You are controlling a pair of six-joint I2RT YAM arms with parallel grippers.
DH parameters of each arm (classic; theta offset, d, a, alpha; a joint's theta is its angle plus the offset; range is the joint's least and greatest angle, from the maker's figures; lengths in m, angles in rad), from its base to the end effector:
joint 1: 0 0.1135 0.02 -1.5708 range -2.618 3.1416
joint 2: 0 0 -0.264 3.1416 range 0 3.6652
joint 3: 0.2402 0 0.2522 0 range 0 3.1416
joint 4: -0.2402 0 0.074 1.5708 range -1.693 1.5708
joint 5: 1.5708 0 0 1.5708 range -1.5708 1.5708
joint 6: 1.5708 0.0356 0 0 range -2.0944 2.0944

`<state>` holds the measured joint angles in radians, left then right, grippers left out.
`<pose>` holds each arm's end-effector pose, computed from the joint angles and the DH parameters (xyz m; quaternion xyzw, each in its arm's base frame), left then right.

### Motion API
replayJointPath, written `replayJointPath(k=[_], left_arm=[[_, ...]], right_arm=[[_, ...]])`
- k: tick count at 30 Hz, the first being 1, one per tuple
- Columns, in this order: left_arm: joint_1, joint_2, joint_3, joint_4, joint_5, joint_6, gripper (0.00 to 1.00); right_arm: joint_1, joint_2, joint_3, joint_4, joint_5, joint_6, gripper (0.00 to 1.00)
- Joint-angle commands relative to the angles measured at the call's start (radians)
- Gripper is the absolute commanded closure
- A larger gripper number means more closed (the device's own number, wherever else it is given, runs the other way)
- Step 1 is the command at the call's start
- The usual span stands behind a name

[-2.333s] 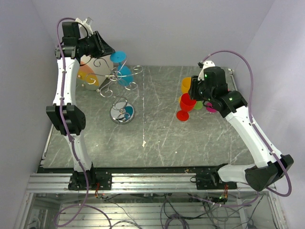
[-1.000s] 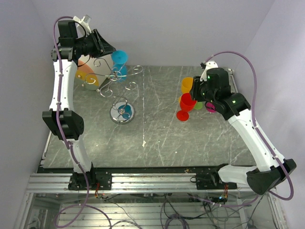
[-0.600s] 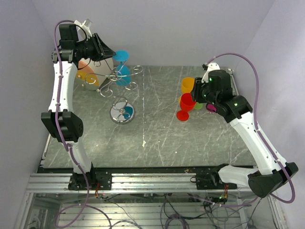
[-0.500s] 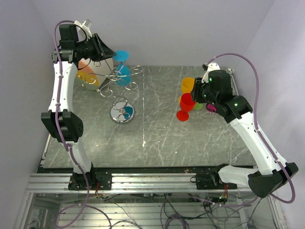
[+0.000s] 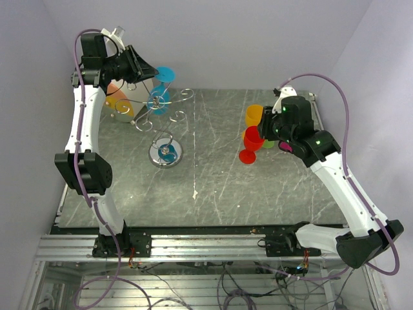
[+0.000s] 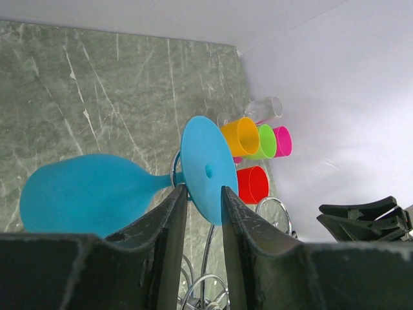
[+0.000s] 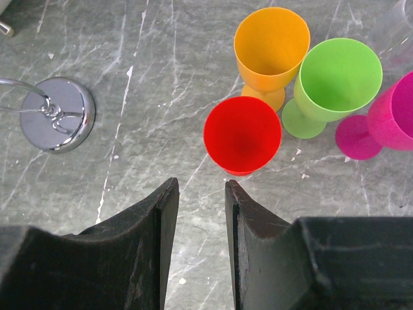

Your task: Take the wine glass off the wine glass rack

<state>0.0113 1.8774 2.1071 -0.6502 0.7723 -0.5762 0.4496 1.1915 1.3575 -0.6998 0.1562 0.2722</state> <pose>0.4156 -0.0201 0.4388 -0.0290 0.8033 -0.4440 0.3959 0.2257 0.1028 0.4028 -0.0382 0.8659 0.1111 0.4862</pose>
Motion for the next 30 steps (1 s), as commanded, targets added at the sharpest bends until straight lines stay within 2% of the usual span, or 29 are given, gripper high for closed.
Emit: replayJointPath(k=[1, 3, 10, 14, 18, 21, 30], left_arm=[[-0.016, -0.023, -0.007, 0.046, 0.040, -0.022, 0.63], [-0.016, -0.025, -0.015, 0.053, 0.040, -0.027, 0.66], [-0.016, -0.050, -0.086, 0.156, 0.083, -0.103, 0.85], [-0.016, -0.085, -0.182, 0.290, 0.118, -0.199, 0.92], [-0.016, -0.113, -0.280, 0.489, 0.154, -0.335, 0.93], [-0.016, -0.119, -0.315, 0.571, 0.173, -0.413, 0.93], [-0.008, -0.155, -0.303, 0.468, 0.133, -0.369, 0.93]], right_arm=[[-0.003, -0.012, -0.009, 0.025, -0.003, 0.003, 0.65], [-0.004, -0.012, -0.009, 0.027, -0.001, 0.002, 0.65], [-0.003, -0.016, -0.010, 0.031, -0.001, 0.002, 0.65], [-0.003, -0.025, -0.019, 0.038, -0.001, 0.003, 0.65], [-0.003, -0.033, -0.027, 0.042, 0.000, 0.007, 0.65], [-0.003, -0.037, -0.028, 0.039, 0.006, 0.005, 0.65], [-0.003, -0.043, -0.035, 0.046, 0.010, 0.005, 0.65]])
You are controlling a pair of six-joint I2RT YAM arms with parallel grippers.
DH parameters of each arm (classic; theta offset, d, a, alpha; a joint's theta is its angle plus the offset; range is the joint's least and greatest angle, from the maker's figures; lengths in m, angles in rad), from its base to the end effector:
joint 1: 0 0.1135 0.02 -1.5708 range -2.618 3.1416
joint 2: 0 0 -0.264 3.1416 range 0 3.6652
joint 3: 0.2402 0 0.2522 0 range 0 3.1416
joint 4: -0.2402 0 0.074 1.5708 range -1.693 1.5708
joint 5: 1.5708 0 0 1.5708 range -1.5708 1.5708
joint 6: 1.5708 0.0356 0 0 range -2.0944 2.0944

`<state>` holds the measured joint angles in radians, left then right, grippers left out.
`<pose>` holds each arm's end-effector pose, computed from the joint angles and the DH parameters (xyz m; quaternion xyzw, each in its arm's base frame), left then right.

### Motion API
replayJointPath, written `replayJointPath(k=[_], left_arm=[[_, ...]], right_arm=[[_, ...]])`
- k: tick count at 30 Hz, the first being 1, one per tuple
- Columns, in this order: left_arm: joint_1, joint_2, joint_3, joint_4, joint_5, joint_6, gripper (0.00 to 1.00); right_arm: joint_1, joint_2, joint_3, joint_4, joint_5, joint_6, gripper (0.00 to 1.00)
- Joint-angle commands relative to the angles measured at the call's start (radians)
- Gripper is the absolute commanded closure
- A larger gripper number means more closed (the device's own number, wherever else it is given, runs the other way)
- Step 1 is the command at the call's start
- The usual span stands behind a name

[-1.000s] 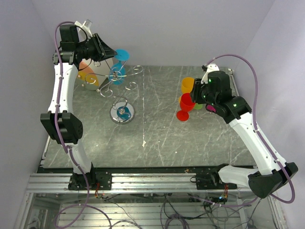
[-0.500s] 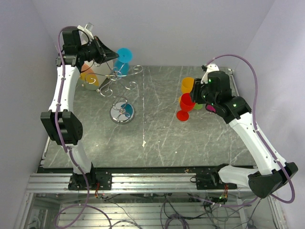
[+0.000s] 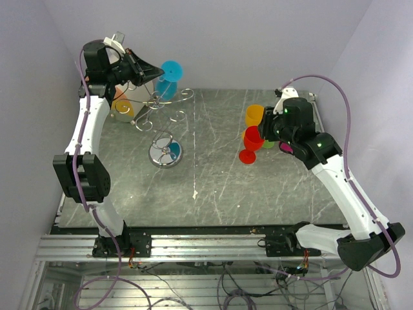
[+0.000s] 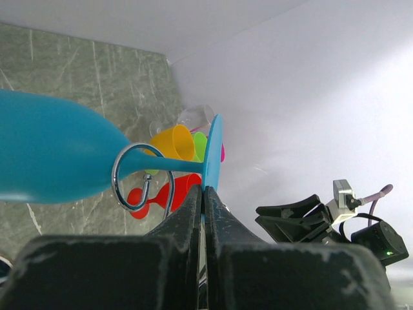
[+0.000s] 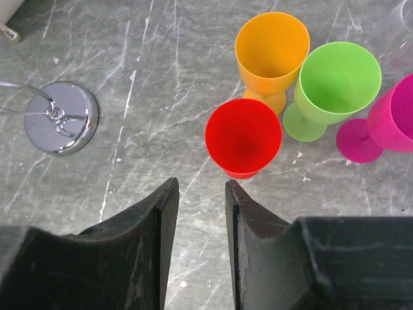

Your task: Take the wine glass off the wine glass rack

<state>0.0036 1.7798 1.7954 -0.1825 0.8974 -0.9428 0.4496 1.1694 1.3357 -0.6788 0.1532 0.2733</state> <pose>0.4137 -0.0263 0.4196 -0.0642 0.7401 -0.5587 0.3689 0.2218 0.1010 0.4027 -0.0373 0.8608 0.1162 0.4942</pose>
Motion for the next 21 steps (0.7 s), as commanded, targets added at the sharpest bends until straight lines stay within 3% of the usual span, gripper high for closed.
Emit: replayJointPath(k=[1, 9, 21], left_arm=[[0.002, -0.065, 0.012, -0.023, 0.000, 0.011, 0.93], [0.029, -0.115, 0.014, -0.169, -0.051, 0.083, 0.93], [0.090, -0.150, -0.066, -0.178, -0.101, 0.076, 0.93]], right_arm=[[-0.003, -0.021, -0.015, 0.025, 0.013, 0.004, 0.65], [-0.003, -0.025, -0.018, 0.027, 0.010, 0.009, 0.65], [-0.004, -0.032, -0.029, 0.028, 0.014, 0.011, 0.65]])
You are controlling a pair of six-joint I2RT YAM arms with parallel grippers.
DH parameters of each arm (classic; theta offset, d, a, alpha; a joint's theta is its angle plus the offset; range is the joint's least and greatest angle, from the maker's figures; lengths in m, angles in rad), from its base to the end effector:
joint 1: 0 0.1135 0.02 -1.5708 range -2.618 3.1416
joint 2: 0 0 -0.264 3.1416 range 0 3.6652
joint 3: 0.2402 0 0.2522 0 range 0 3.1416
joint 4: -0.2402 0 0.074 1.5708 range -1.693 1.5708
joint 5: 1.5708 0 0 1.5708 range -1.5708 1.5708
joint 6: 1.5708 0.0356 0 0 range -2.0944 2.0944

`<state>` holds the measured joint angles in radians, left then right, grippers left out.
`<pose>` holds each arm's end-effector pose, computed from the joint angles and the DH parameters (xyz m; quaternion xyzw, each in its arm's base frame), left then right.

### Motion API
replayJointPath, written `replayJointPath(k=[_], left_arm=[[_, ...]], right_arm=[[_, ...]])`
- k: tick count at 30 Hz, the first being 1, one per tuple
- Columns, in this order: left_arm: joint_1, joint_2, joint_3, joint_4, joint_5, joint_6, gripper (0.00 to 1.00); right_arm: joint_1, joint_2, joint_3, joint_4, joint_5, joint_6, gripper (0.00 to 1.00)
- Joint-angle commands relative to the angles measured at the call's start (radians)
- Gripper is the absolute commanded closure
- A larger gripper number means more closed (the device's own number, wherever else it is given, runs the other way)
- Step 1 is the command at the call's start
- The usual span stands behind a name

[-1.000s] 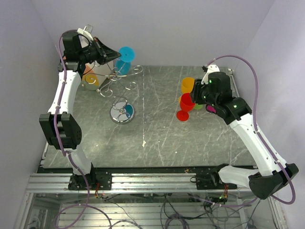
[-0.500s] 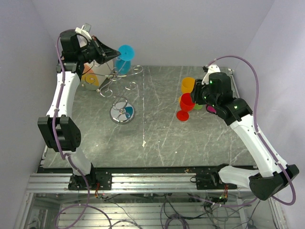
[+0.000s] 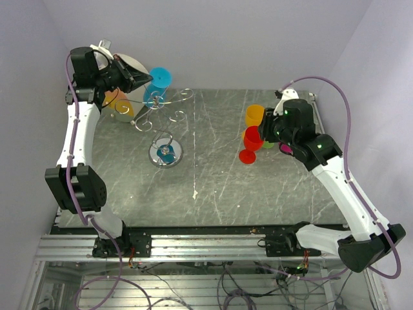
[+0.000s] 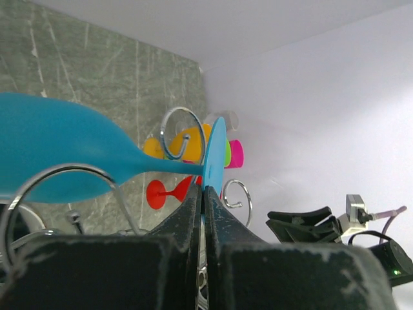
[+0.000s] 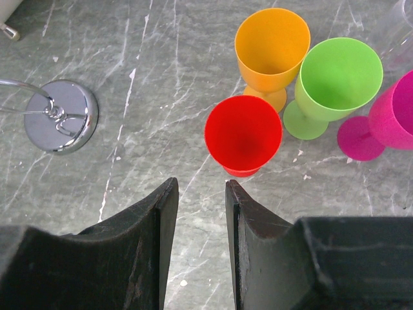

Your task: Take the wine glass off the wine glass rack

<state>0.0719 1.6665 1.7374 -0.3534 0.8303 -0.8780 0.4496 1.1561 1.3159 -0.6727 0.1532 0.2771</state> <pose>0.3804 0.0010 0.4262 -0.1192 0.7615 -0.5122 0.3790 0.2195 0.0999 0.3998 -0.0357 0.8609 0.1171 0.4938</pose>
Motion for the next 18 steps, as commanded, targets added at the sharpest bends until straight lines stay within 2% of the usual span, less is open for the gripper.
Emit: replayJointPath(k=[1, 13, 18], left_arm=[[0.025, -0.041, -0.010, -0.003, -0.045, 0.010, 0.93], [0.029, 0.025, 0.080, 0.179, -0.103, -0.112, 0.93], [0.028, 0.019, 0.001, 0.471, -0.095, -0.258, 0.93]], right_arm=[[-0.003, -0.019, -0.010, 0.024, 0.014, 0.008, 0.65], [-0.003, -0.013, -0.016, 0.045, -0.008, 0.014, 0.65], [-0.003, -0.029, -0.022, 0.070, -0.027, 0.008, 0.65]])
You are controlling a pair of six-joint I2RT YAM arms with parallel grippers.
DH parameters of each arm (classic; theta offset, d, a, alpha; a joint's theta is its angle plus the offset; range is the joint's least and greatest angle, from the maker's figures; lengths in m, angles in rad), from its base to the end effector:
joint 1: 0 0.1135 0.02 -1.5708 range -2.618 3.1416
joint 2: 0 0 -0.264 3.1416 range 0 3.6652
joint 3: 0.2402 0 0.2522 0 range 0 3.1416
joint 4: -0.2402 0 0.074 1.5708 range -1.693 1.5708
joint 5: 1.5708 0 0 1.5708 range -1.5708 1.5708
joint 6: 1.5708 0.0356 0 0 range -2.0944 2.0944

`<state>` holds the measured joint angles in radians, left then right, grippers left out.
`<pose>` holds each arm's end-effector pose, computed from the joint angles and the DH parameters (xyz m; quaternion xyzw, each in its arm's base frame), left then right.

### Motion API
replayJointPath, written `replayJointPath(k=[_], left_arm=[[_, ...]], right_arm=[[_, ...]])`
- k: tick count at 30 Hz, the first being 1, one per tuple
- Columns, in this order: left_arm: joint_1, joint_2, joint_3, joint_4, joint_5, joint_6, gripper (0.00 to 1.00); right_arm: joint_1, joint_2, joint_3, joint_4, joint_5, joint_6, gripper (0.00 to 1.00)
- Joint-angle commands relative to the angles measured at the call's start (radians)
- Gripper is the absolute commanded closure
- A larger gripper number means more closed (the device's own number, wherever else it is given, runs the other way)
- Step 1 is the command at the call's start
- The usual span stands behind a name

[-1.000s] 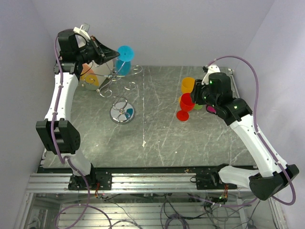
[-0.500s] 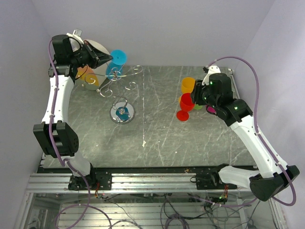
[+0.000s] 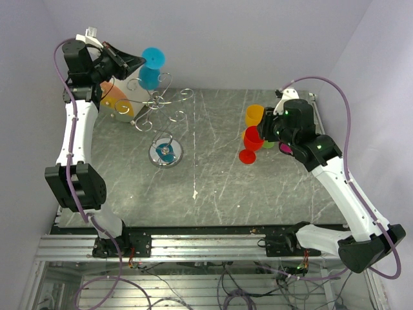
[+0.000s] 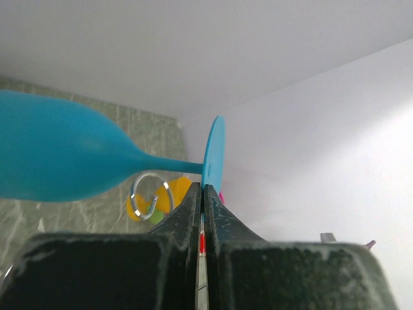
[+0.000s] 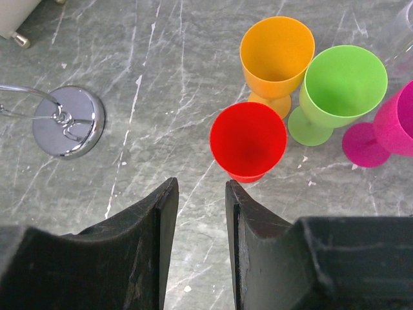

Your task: Take the wine glass off the wine glass rack

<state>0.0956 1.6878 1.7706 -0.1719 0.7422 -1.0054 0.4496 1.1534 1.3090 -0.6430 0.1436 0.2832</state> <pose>0.3903 0.0133 0.4468 -0.1511 0.7141 -0.5167 0.4474 0.2203 0.1007 0.4009 -0.0342 0.8547 0.1268 0.5022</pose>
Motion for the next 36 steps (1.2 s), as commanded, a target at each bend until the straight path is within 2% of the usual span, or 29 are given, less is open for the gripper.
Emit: replayJointPath(k=[1, 6, 14, 20, 24, 27, 30, 36], left_arm=[[0.005, -0.007, -0.052, 0.365, 0.002, -0.186, 0.93], [0.003, -0.070, -0.137, 0.679, 0.028, -0.325, 0.93], [-0.001, -0.234, -0.194, 0.958, 0.061, -0.482, 0.93], [-0.034, -0.401, -0.331, 1.132, 0.090, -0.630, 0.93], [-0.055, -0.534, -0.426, 1.151, 0.104, -0.656, 0.93], [-0.057, -0.650, -0.500, 1.139, 0.114, -0.668, 0.93], [-0.058, -0.750, -0.574, 1.152, 0.116, -0.703, 0.93], [-0.059, -0.881, -0.701, 1.261, 0.094, -0.849, 0.93]], right_arm=[[-0.003, -0.030, -0.018, 0.048, -0.026, 0.001, 0.65], [-0.003, -0.056, -0.043, 0.120, -0.100, -0.010, 0.65], [-0.003, -0.083, -0.049, 0.257, -0.305, -0.002, 0.65], [-0.003, -0.039, 0.003, 0.453, -0.679, 0.047, 0.63], [-0.004, 0.016, 0.035, 0.679, -0.902, 0.147, 0.56], [-0.004, 0.055, 0.050, 0.861, -1.008, 0.237, 0.49], [-0.003, 0.094, 0.048, 1.068, -1.099, 0.356, 0.47], [-0.002, 0.205, -0.005, 1.632, -1.217, 0.739, 0.45]])
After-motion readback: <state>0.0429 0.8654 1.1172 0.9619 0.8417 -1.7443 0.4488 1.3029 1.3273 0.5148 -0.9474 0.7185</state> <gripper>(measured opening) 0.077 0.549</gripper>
